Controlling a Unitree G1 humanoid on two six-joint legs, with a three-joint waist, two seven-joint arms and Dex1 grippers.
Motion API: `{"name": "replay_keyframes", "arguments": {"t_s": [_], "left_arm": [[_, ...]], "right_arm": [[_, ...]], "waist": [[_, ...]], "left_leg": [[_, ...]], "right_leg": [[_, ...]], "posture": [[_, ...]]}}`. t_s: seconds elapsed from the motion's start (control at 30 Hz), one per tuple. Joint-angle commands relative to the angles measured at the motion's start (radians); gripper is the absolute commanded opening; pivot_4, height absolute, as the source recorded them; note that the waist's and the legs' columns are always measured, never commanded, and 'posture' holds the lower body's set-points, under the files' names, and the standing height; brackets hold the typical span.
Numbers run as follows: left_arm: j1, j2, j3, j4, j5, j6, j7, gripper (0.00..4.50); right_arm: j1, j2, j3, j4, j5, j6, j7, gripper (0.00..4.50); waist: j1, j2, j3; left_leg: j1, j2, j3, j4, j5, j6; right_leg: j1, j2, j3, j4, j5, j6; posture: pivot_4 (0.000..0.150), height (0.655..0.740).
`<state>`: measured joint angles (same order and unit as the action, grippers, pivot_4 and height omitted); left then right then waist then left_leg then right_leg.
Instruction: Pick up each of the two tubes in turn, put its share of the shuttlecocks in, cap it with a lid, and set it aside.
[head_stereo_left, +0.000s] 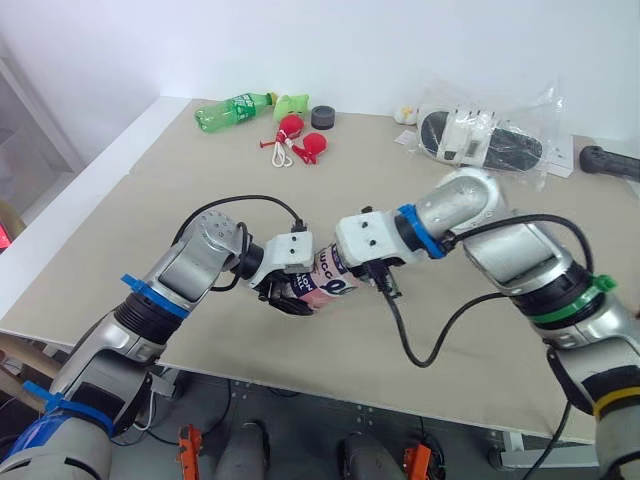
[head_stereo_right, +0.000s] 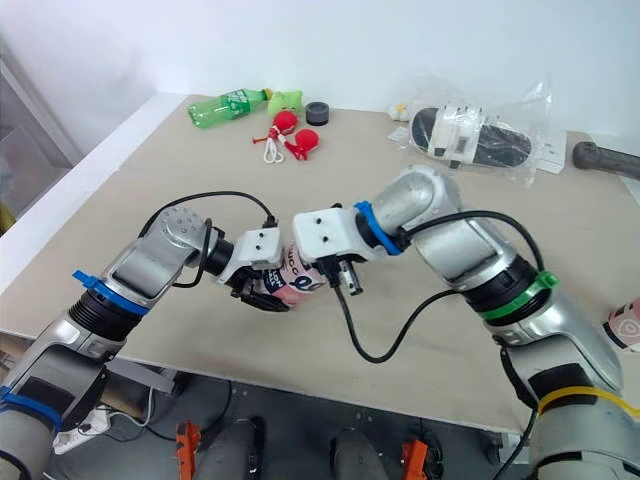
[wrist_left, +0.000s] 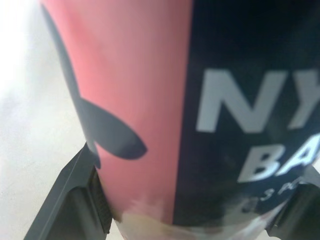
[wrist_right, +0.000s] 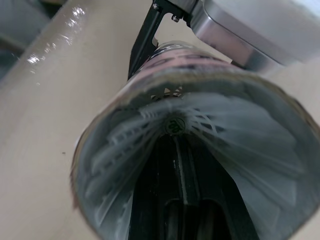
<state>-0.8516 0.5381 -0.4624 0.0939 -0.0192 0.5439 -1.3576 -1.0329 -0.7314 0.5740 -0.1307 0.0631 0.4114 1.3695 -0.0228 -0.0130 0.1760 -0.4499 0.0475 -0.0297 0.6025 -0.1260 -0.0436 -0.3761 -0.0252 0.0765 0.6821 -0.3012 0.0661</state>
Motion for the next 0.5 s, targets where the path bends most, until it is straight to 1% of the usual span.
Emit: {"name": "replay_keyframes", "arguments": {"t_s": [0.03, 0.07, 0.2, 0.3, 0.43, 0.5], "left_arm": [[0.023, 0.0, -0.01, -0.031, -0.003, 0.007, 0.012, 2.96], [0.025, 0.0, -0.01, -0.032, -0.003, 0.008, 0.012, 2.96], [0.024, -0.002, -0.011, -0.031, -0.005, 0.01, 0.015, 2.96], [0.022, -0.004, -0.011, -0.025, -0.006, 0.007, 0.015, 2.96], [0.022, -0.007, -0.014, -0.016, -0.003, 0.0, 0.015, 2.96], [0.021, -0.01, -0.013, -0.014, -0.003, -0.001, 0.015, 2.96]], "right_arm": [[0.009, 0.042, 0.037, 0.009, -0.052, -0.02, 0.008, 0.02], [0.011, 0.051, 0.037, 0.011, -0.063, -0.025, 0.01, 0.02], [0.02, 0.073, 0.02, -0.016, -0.066, -0.011, 0.019, 0.02], [0.015, 0.049, -0.027, -0.053, -0.044, 0.015, 0.039, 0.02], [-0.004, -0.015, -0.157, -0.118, 0.056, 0.094, 0.085, 0.02], [-0.003, -0.044, -0.203, -0.148, 0.098, 0.124, 0.096, 0.02]], "waist": [[-0.002, -0.001, -0.001], [-0.002, -0.001, -0.001], [-0.004, -0.001, -0.001], [-0.003, -0.001, -0.001], [0.003, 0.0, 0.0], [0.005, 0.0, 0.0]], "left_leg": [[0.001, 0.0, 0.0, 0.0, 0.0, 0.0], [0.005, 0.001, 0.0, 0.0, 0.0, 0.0], [0.007, 0.002, 0.0, 0.0, 0.0, 0.0], [0.007, 0.003, 0.0, 0.0, 0.0, 0.0], [0.006, 0.002, 0.0, -0.001, 0.0, 0.0], [0.003, 0.001, 0.0, -0.001, 0.0, 0.0]], "right_leg": [[0.001, 0.0, 0.0, 0.0, 0.0, 0.0], [0.004, 0.001, 0.0, 0.0, 0.0, 0.0], [0.004, 0.002, 0.0, 0.001, 0.001, -0.002], [0.004, 0.003, 0.0, 0.001, 0.001, -0.002], [0.004, 0.002, 0.0, 0.001, 0.0, -0.002], [0.002, 0.001, 0.0, 0.001, 0.001, -0.003]], "posture": [[0.15, 0.74], [0.15, 0.74], [0.15, 0.74], [0.15, 0.74], [0.15, 0.74], [0.15, 0.74]]}}
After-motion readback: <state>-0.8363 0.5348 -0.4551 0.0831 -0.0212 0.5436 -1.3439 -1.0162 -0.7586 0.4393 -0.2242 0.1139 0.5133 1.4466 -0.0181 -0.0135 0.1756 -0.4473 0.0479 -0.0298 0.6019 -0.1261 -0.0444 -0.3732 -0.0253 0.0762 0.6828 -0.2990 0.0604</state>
